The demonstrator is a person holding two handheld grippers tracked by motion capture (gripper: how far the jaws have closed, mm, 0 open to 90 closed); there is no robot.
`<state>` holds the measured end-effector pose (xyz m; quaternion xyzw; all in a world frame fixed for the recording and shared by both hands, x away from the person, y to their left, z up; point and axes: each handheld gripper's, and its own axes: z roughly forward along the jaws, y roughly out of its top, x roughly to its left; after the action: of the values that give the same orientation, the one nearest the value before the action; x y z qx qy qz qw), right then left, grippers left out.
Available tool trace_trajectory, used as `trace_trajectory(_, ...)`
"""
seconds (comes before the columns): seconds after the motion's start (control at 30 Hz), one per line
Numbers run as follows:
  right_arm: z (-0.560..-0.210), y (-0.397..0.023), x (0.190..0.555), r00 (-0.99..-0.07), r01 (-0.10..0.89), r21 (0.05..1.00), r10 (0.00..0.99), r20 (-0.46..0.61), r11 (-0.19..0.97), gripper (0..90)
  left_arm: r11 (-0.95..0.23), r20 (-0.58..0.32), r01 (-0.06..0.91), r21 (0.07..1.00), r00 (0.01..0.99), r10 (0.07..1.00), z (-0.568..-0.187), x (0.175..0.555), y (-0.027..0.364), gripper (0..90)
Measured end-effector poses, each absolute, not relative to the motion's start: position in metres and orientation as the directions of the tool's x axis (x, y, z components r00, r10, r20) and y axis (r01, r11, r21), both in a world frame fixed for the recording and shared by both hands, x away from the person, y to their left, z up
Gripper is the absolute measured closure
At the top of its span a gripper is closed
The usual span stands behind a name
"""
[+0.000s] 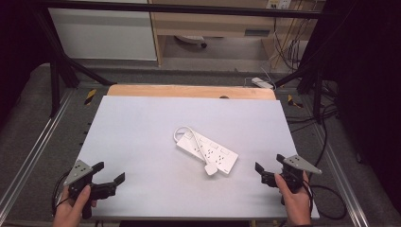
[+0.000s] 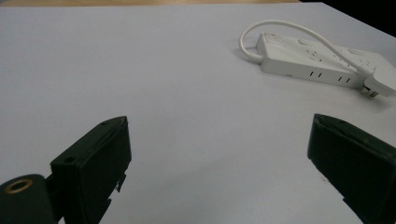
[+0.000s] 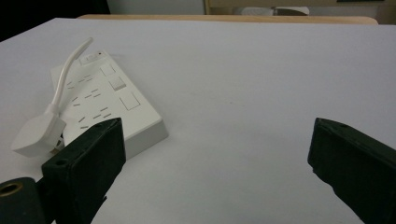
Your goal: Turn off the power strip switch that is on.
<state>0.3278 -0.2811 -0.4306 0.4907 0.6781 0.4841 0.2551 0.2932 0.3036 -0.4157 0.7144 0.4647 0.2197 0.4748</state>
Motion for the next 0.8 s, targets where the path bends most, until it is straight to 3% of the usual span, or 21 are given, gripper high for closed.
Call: trace_trajectory(0.8, -0.404, -0.263, 0.339, -0.447, 0.399, 0.914, 0.886, 0.127, 0.071, 4.5, -0.115, -0.13, 0.454, 0.884, 0.474, 0.871, -0.416, 0.293, 0.303, 6.3)
